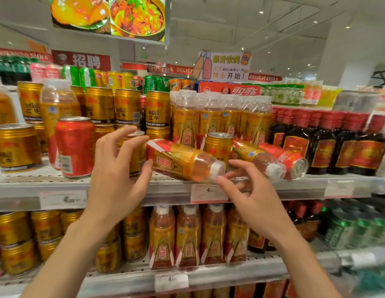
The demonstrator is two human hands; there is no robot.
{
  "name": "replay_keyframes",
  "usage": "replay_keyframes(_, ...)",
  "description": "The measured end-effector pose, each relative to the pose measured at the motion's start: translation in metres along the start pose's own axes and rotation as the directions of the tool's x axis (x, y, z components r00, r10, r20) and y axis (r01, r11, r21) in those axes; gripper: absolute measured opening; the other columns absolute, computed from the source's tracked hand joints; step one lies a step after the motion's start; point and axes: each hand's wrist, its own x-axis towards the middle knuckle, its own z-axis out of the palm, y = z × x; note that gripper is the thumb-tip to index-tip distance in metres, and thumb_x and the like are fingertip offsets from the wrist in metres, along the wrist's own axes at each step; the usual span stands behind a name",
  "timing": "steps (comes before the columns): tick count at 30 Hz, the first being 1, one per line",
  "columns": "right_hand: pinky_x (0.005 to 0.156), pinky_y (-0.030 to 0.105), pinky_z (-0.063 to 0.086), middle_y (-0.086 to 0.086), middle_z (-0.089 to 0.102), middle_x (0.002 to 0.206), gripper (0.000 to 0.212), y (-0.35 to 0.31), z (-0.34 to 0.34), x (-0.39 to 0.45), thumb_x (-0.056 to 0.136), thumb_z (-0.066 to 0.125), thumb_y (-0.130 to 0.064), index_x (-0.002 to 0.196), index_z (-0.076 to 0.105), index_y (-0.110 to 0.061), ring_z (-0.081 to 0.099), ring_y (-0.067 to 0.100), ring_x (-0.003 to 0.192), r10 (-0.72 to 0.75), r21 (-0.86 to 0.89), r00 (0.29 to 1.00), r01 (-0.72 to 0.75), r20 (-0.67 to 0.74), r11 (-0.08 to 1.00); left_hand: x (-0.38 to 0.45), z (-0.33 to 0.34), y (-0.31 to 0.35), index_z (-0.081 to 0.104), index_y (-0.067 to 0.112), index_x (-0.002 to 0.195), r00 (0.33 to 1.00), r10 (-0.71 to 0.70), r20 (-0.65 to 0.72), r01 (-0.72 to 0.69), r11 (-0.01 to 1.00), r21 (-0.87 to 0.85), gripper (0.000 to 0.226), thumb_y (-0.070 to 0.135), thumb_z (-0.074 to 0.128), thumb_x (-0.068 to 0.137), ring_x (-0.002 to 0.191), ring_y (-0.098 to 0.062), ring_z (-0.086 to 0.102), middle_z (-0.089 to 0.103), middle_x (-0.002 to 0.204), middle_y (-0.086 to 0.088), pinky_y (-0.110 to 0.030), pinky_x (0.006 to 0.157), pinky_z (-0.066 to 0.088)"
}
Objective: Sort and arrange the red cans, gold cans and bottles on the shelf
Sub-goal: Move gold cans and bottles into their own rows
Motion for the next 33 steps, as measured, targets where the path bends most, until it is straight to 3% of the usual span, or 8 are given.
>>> replay_keyframes(4, 0.075, 0.019, 0.055, -0.021, 0.063, 0.112, 0.048, -0.002, 0.02, 0.008, 0.084, 0.07, -0.059, 0.126, 0.051, -0.045, 0.065, -0.001, 0.091, -0.033, -0.052, 0.999, 0.033, 0.013, 0.998, 0.01, 0.005, -0.014, 0.061, 0.01, 0.129, 0.999, 0.011, 0.04, -0.014, 0.996, 0.083, 0.045, 0.025, 0.063, 0.087, 0.126, -0.029, 0.047, 0.056, 0.134, -0.009, -0.033, 0.099, 0.034)
replay_keyframes(13, 0.076, 0.038, 0.064, -0.014, 0.072, 0.109, 0.042, -0.01, 0.033, 0.005, 0.081, 0.078, -0.046, 0.119, 0.061, -0.041, 0.074, 0.007, 0.089, -0.031, 0.154, 0.995, 0.046, -0.097, 0.987, 0.015, 0.009, -0.034, 0.065, 0.009, 0.119, 0.999, -0.002, 0.04, 0.005, 0.996, -0.093, 0.038, 0.012, 0.064, 0.082, 0.116, -0.023, 0.048, 0.06, 0.119, -0.001, -0.01, 0.101, 0.026)
replay_keyframes(19, 0.083, 0.026, 0.06, -0.021, 0.073, 0.105, 0.03, -0.039, 0.032, 0.028, 0.086, 0.075, -0.04, 0.113, 0.063, -0.04, 0.069, -0.001, 0.099, -0.137, 0.187, 0.968, 0.177, -0.21, 0.966, 0.017, 0.008, -0.035, 0.065, 0.014, 0.116, 0.999, -0.016, 0.046, 0.022, 0.991, -0.132, 0.036, 0.013, 0.064, 0.081, 0.115, -0.018, 0.046, 0.057, 0.116, 0.007, -0.007, 0.096, 0.028)
replay_keyframes(23, 0.084, 0.014, 0.055, -0.014, 0.065, 0.121, 0.046, -0.062, 0.029, 0.067, 0.09, 0.071, -0.042, 0.133, 0.058, -0.028, 0.063, -0.001, 0.107, -0.207, 0.142, 0.942, 0.251, -0.266, 0.957, 0.018, 0.007, -0.036, 0.065, 0.015, 0.115, 0.998, -0.013, 0.054, 0.021, 0.991, -0.135, 0.035, 0.014, 0.064, 0.081, 0.114, -0.016, 0.046, 0.055, 0.115, 0.011, -0.007, 0.094, 0.029)
replay_keyframes(27, 0.08, 0.01, 0.054, -0.012, 0.06, 0.124, 0.049, -0.088, 0.044, 0.106, 0.095, 0.064, -0.046, 0.137, 0.055, -0.023, 0.057, -0.006, 0.108, -0.26, 0.085, 0.949, 0.278, -0.18, 0.957, 0.019, 0.006, -0.036, 0.065, 0.017, 0.115, 0.998, -0.021, 0.061, 0.029, 0.99, -0.141, 0.035, 0.015, 0.064, 0.08, 0.114, -0.013, 0.045, 0.053, 0.115, 0.014, -0.004, 0.094, 0.028)
replay_keyframes(30, 0.081, 0.021, 0.057, -0.009, 0.058, 0.127, 0.056, -0.099, 0.063, 0.125, 0.099, 0.055, -0.05, 0.147, 0.046, -0.024, 0.057, -0.001, 0.108, -0.28, 0.015, 0.958, 0.281, -0.067, 0.96, 0.019, 0.005, -0.036, 0.065, 0.017, 0.115, 0.998, -0.017, 0.067, 0.026, 0.989, -0.145, 0.035, 0.015, 0.064, 0.081, 0.114, -0.011, 0.044, 0.054, 0.115, 0.012, -0.005, 0.096, 0.028)
replay_keyframes(33, 0.099, 0.035, 0.054, -0.007, 0.054, 0.138, 0.064, -0.097, 0.076, 0.128, 0.099, 0.055, -0.048, 0.156, 0.034, -0.027, 0.053, 0.009, 0.122, -0.264, -0.038, 0.964, 0.264, 0.024, 0.964, 0.019, 0.003, -0.038, 0.064, 0.017, 0.117, 0.996, -0.009, 0.083, 0.022, 0.987, -0.158, 0.036, 0.014, 0.064, 0.081, 0.115, -0.011, 0.045, 0.055, 0.117, 0.012, -0.006, 0.098, 0.028)
